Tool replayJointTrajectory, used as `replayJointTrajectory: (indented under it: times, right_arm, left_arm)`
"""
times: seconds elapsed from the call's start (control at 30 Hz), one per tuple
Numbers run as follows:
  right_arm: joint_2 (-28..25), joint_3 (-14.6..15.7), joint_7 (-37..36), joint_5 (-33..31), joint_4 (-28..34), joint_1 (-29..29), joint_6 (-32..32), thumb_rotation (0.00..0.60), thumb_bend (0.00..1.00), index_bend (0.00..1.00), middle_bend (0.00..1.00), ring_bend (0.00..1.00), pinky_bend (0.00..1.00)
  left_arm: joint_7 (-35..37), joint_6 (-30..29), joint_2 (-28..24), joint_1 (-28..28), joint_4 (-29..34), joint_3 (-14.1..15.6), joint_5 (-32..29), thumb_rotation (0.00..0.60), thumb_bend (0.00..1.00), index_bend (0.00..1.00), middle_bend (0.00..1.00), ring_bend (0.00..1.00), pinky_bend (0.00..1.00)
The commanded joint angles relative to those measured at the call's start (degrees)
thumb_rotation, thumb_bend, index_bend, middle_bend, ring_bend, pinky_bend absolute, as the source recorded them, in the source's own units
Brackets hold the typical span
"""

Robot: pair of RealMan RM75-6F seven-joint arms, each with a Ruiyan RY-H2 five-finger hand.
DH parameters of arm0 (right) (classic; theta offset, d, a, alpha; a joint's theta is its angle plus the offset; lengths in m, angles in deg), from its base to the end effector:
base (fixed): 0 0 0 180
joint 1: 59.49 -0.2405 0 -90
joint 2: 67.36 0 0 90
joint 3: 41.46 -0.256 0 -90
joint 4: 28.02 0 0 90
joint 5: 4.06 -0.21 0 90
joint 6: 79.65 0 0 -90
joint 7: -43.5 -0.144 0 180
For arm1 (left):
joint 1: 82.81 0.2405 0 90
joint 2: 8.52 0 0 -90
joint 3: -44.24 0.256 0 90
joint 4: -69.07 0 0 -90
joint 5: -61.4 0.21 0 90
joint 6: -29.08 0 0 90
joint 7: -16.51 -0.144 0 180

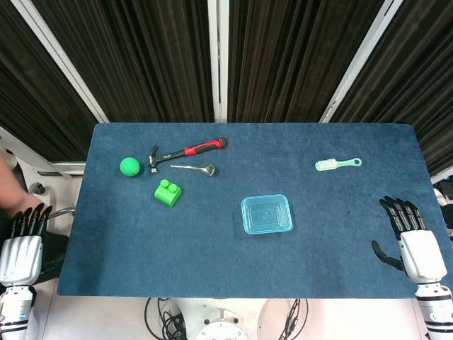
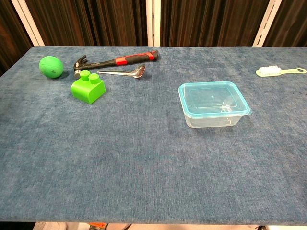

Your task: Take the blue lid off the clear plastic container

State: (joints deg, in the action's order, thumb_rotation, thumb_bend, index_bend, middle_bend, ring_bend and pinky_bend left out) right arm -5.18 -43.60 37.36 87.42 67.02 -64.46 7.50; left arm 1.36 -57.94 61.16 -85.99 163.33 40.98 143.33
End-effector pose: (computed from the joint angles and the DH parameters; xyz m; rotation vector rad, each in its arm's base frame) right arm -0.2902 -0.1775 0.1632 1.4186 -0.9403 1.0641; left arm -0.3076 0.1719 0.1339 -1.3416 -0.8326 -0.7615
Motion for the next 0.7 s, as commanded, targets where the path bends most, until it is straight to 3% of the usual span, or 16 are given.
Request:
replayJointTrajectory:
  times: [0.03, 0.37, 0.7]
  right_arm:
    - [0.41, -0.2, 0.57, -0.17, -0.13, -0.3, -0.4, 0.6, 0.25, 0.0, 0.05, 0.0, 0.0]
    - [1.92, -1.36, 3.33, -0.6, 0.09, -3.49, -4.55, 0.6, 0.25, 0.0, 0.05, 0.0, 0.0]
    - [11.05, -5.95, 12.69, -5.67, -5.27, -15.75, -20.27, 0.6, 0.24, 0.0, 0.05, 0.0, 0.0]
  left_arm:
    - [0.19, 0.81, -0.08, -0.29, 0.16, -0.06, -0.52, 0.6, 0.0, 0.04, 0.0, 0.0, 0.0]
    - [0.37, 2.07, -0.01, -1.18, 0.16, -0.5, -1.13, 0.6, 0.0, 0.04, 0.0, 0.0, 0.0]
    - [0.98, 4.5, 0.34, -2.79, -0.15, -0.69, -1.5, 0.6, 0.0, 0.04, 0.0, 0.0, 0.0]
